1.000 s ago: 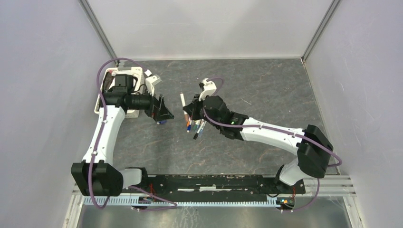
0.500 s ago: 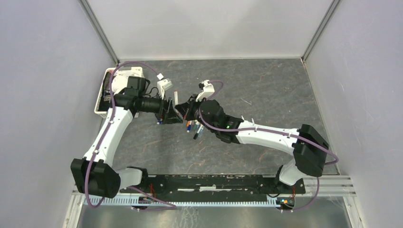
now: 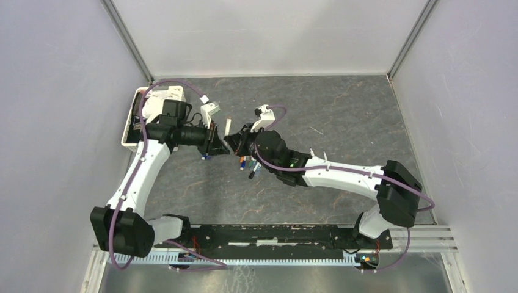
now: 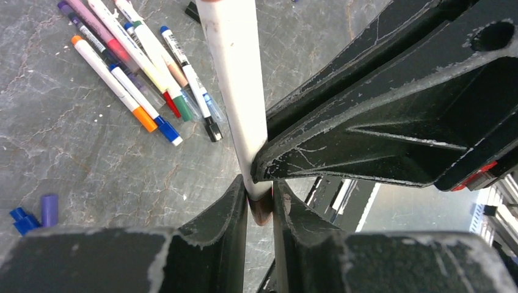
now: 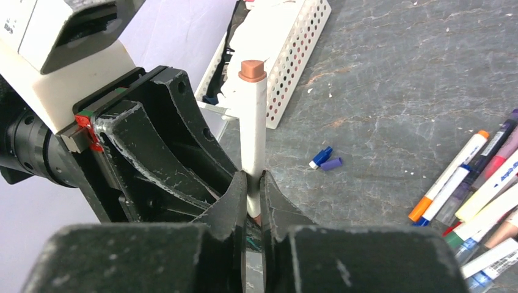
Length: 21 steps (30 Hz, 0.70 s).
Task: Open the pen caps
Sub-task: Pick up the pen from the center of the board.
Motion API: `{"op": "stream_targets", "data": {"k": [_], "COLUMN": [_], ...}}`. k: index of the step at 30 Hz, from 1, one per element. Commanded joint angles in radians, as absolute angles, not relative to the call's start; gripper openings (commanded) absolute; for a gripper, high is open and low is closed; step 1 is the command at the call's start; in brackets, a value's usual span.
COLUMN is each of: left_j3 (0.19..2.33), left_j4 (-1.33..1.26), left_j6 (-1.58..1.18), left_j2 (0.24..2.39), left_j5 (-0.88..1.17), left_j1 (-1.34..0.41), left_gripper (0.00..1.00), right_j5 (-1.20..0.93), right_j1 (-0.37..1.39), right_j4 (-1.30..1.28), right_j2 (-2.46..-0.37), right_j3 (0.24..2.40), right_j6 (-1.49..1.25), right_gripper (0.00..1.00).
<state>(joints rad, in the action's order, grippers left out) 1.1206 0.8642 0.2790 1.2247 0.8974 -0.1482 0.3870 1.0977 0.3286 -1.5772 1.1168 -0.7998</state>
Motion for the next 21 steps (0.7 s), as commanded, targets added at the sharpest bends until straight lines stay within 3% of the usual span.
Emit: {"op": "stream_targets", "data": {"k": [1, 6, 12, 17, 21], "left_j3": [1.132, 1.132, 1.1, 1.073, 1.043], "left_j4": [0.909, 0.995, 1.073, 1.08, 1.073], "left_j6": [0.391, 0.597, 0.866, 1.007, 1.097], "left_j2": [1.184, 1.167, 1.145, 1.111, 1.066], "left_j5": [0.874, 0.753, 0.591, 0.494, 0.413], "left_j1": [-0.155, -0.156, -0.162, -0.183, -0.24], "left_gripper": [0.03, 0.02, 0.02, 0.02, 0.02], "right_j5": [0.393, 0.113, -0.245, -0.521, -0.691], "right_j1": [1.083, 0.96, 0.826, 0.788, 0.792], "right_j4": [0.272, 0.078, -0.1, -0.287, -0.249], "right_j2": [-1.565, -1.603, -1.644, -1.781, -1.834], "right_j3": [1.175, 1.314, 1.421, 1.563, 1.531], "right_j6": [-0.799, -0.752, -0.638, -0.556, -0.579], "right_gripper": [0.17, 0.41, 0.6, 0.61, 0.63]}}
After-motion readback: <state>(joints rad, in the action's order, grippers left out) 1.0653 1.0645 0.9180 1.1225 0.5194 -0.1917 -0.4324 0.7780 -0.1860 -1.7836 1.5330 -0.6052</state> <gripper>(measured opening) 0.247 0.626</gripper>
